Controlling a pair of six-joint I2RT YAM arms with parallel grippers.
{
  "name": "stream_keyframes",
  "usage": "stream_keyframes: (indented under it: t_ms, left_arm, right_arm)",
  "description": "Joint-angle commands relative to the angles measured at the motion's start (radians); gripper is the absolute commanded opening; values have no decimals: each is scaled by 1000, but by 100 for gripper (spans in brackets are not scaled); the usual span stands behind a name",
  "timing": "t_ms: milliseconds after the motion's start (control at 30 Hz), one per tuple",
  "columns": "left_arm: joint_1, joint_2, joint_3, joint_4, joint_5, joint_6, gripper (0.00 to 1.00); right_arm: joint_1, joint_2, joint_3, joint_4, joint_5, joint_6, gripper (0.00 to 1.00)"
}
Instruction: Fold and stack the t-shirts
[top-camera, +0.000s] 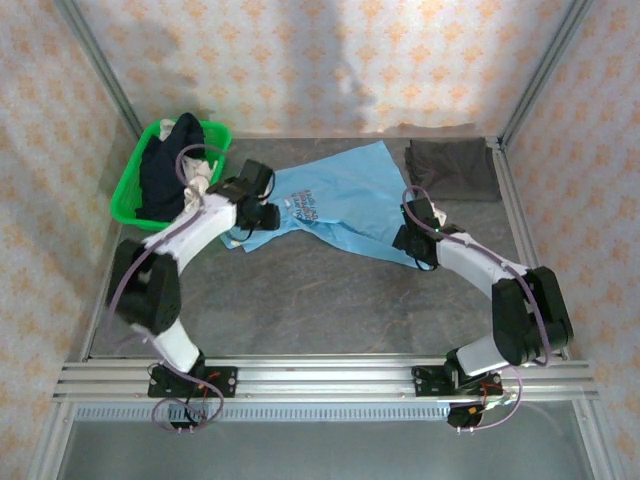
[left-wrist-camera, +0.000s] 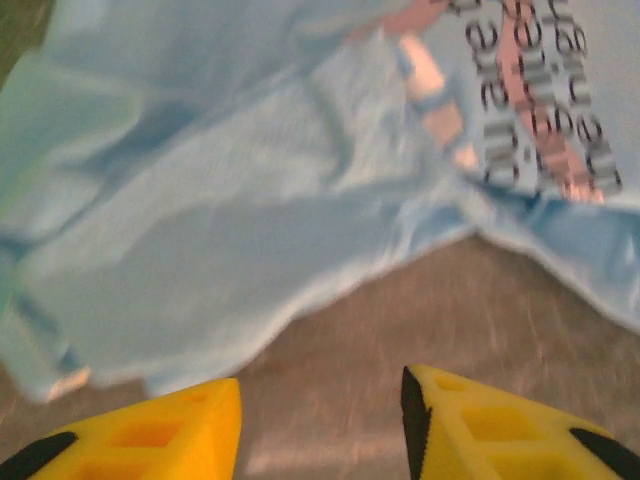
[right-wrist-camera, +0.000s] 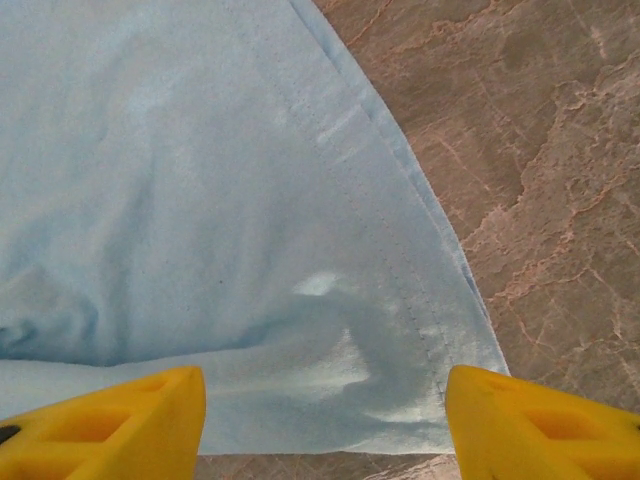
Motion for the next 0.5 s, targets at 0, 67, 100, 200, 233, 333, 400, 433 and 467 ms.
stream_keyframes:
  t_ms: [0,67,100,200,233,333,400,433,467]
  left_arm:
    - [3,142,164,-30,-38,38,48]
    - [3,237,255,-46,-39,41,50]
    - [4,272,298,-51,-42,46,51]
    - [4,379,422,-114,-53,54,45]
    - [3,405,448,-136,-49,55,37]
    - [4,383,414,-116,-44,40,15]
    - [0,323,348,-84,-54,26,7]
    - [-2,291,320,-75,-62,23,1]
    - [-6,260,296,-73,-67,22,0]
  right_arm:
    - [-3,9,12,7,1,7,65]
    - [-3,4,8,3,5,8,65]
    - [-3,3,5,7,2,6,65]
    - [-3,0,-1,5,2,3,65]
    - [-3,-2,-1,0,5,1,65]
    - [-3,-10,-4,-5,18,-3,65]
    - [-3,-17,-5,-9,27,-4,65]
    - [-3,-20,-6,-9,29,-5,65]
    - [-3,-19,-6,-8,29,-4,65]
